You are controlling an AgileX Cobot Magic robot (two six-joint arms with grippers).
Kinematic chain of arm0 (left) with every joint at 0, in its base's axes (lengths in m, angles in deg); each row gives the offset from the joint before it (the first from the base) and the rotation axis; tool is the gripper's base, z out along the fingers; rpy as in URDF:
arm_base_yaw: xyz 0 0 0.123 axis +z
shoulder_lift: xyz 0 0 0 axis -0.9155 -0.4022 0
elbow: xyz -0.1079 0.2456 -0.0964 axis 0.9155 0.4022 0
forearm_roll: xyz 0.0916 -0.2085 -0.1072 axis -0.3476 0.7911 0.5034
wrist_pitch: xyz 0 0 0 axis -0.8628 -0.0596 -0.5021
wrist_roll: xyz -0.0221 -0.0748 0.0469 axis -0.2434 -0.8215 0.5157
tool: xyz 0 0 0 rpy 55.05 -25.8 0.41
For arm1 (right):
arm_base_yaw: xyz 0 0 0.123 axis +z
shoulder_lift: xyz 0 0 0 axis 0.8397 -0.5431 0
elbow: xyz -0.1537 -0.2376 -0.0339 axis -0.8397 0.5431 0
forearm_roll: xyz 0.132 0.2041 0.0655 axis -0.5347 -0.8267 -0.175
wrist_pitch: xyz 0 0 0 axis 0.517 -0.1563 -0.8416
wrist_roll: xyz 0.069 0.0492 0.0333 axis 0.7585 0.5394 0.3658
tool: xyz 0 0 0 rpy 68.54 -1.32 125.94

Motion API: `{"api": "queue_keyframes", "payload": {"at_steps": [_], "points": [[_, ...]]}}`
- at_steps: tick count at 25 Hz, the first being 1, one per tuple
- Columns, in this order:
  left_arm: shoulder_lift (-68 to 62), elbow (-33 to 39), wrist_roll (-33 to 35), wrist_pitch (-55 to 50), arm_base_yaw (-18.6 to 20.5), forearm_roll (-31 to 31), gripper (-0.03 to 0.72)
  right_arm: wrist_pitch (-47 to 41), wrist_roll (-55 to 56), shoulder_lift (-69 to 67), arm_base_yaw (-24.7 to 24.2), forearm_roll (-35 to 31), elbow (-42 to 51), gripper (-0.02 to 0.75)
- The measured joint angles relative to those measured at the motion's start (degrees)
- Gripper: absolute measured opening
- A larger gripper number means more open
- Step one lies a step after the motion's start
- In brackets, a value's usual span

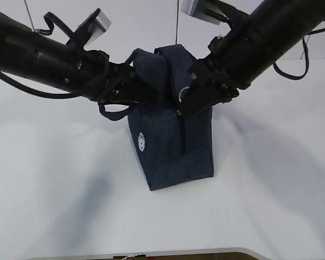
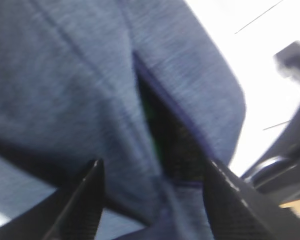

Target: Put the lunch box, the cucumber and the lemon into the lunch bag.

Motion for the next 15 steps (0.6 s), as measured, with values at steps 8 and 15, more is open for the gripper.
{"api": "queue_keyframes", "payload": {"at_steps": [8,15], "points": [[0.0,0.0,0.0,-3.0,0.0,2.1,0.456,-1.7,0.3,-3.1,0.0,-0.2,-2.0,0.005],[0.2,0.0,0.7,-7.9,2.8,6.2,0.463,-2.0,0.3,-3.1,0.0,-0.2,-2.0,0.005]]}}
